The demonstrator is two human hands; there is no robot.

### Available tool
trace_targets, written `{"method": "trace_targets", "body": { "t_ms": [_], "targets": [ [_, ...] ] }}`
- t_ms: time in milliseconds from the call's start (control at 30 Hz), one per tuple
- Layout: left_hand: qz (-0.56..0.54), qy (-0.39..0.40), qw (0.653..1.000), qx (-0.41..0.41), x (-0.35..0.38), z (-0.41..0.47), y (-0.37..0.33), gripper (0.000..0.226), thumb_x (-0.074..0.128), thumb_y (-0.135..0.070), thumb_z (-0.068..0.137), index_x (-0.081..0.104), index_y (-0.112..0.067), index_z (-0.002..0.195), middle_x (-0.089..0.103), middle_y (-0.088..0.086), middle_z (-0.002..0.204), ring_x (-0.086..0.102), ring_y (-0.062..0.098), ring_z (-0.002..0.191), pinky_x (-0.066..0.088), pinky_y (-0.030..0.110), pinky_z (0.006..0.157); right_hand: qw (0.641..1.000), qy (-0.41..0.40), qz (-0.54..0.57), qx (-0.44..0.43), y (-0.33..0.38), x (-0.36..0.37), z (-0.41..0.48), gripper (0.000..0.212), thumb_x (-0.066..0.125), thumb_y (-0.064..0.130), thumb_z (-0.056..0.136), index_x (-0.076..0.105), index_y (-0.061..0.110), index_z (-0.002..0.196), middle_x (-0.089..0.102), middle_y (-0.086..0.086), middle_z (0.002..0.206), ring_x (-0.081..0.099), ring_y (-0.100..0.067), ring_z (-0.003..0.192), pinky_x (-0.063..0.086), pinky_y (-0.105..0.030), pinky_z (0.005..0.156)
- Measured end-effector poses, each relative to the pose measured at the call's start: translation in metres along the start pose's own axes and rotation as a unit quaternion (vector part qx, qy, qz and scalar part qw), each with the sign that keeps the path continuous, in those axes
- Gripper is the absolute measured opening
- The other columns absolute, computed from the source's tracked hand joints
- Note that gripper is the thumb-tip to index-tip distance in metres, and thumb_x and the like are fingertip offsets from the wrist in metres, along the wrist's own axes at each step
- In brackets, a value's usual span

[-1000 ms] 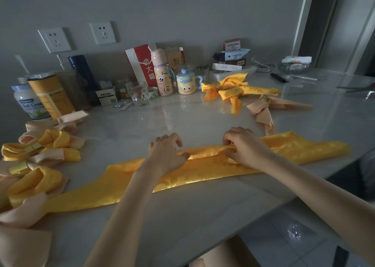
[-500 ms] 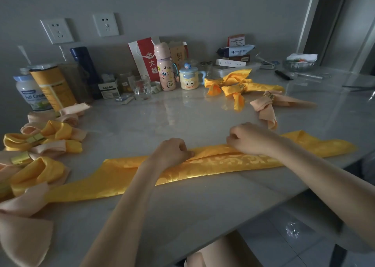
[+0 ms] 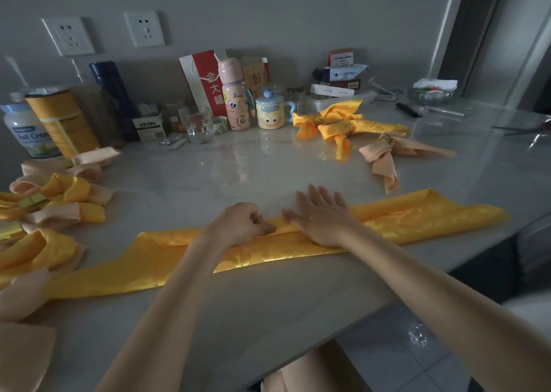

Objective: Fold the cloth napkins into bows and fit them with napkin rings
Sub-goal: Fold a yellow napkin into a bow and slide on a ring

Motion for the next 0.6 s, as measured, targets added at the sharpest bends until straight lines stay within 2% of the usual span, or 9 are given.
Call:
{"method": "trace_targets", "body": {
  "t_ms": [167,267,300,367,433,467,533,600],
  "targets": [
    [-0.010,0.009,1.000,-0.002,0.001,0.000,0.000,0.021,0.066,-0.034,0.085,0.055,-0.017,0.088,0.053,-0.008,0.082,0.051,0.010,0.079,0.040,0.022,0.064,0.999,-0.006,-0.012,0.041,-0.052,-0.009,-0.010,0.064,0.009,0.054,0.097,-0.002,0.022,0.151,-0.012,-0.008,0.158,-0.012,-0.024,0.145,-0.006,-0.042,0.118],
    [-0.070,0.021,0.997,-0.016,-0.003,-0.001,0.002,0.013,0.063,-0.021,0.088,0.056,-0.015,0.097,0.057,-0.002,0.094,0.053,0.014,0.089,0.043,0.026,0.078,0.998,-0.008,-0.009,0.068,-0.070,-0.013,-0.013,0.063,0.011,0.054,0.097,0.003,0.022,0.151,-0.006,-0.012,0.158,-0.006,-0.027,0.146,-0.002,-0.043,0.117],
    [-0.087,0.021,0.996,-0.021,-0.004,-0.002,0.003,0.014,0.063,-0.019,0.088,0.055,-0.016,0.099,0.058,0.000,0.096,0.054,0.015,0.089,0.043,0.027,0.081,0.997,-0.020,-0.016,0.068,-0.070,-0.013,-0.013,0.063,0.012,0.054,0.097,0.009,0.021,0.151,0.002,-0.014,0.158,-0.001,-0.029,0.146,0.002,-0.044,0.117],
    [-0.085,0.010,0.996,-0.017,-0.005,-0.003,0.003,0.021,0.064,-0.018,0.086,0.056,-0.017,0.106,0.058,-0.001,0.093,0.055,0.015,0.086,0.044,0.025,0.075,0.995,-0.090,-0.024,0.041,-0.062,-0.018,-0.016,0.056,0.022,0.048,0.099,0.030,0.015,0.144,0.029,-0.015,0.150,0.022,-0.030,0.140,0.018,-0.044,0.114],
    [-0.050,-0.004,0.999,-0.001,-0.004,-0.002,0.001,0.025,0.062,-0.016,0.087,0.060,-0.017,0.112,0.054,-0.005,0.085,0.053,0.010,0.079,0.040,0.022,0.069,0.987,-0.152,0.041,-0.014,-0.049,-0.025,-0.021,0.041,0.037,0.035,0.099,0.048,0.014,0.132,0.048,-0.009,0.136,0.041,-0.026,0.128,0.032,-0.039,0.107],
    [-0.029,-0.012,0.999,0.008,-0.003,-0.001,-0.001,0.025,0.061,-0.014,0.088,0.061,-0.016,0.113,0.055,-0.006,0.085,0.052,0.008,0.078,0.040,0.020,0.067,0.983,-0.156,0.084,-0.042,-0.042,-0.026,-0.023,0.034,0.042,0.030,0.098,0.055,0.015,0.126,0.053,-0.006,0.131,0.046,-0.024,0.122,0.035,-0.038,0.104],
    [0.013,-0.032,0.999,0.020,-0.004,0.000,-0.003,0.026,0.061,-0.014,0.088,0.064,-0.015,0.114,0.058,0.002,0.102,0.054,0.012,0.089,0.041,0.019,0.076,0.980,-0.127,0.130,-0.080,-0.032,-0.025,-0.026,0.028,0.048,0.029,0.096,0.063,0.016,0.116,0.058,-0.003,0.122,0.051,-0.021,0.116,0.038,-0.039,0.103],
    [0.030,-0.042,0.998,0.018,-0.005,-0.001,-0.003,0.026,0.062,-0.017,0.087,0.065,-0.015,0.114,0.052,0.008,0.118,0.051,0.021,0.109,0.041,0.025,0.090,0.984,-0.108,0.112,-0.090,-0.028,-0.025,-0.028,0.030,0.053,0.032,0.093,0.063,0.017,0.117,0.058,-0.001,0.121,0.051,-0.018,0.115,0.037,-0.039,0.104]
  ]
}}
Point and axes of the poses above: each hand's wrist, its own z-axis towards the middle knuckle, its own x-axis out of the palm, y = z × x, the point moved 4 cm from there along z, towards the middle knuckle
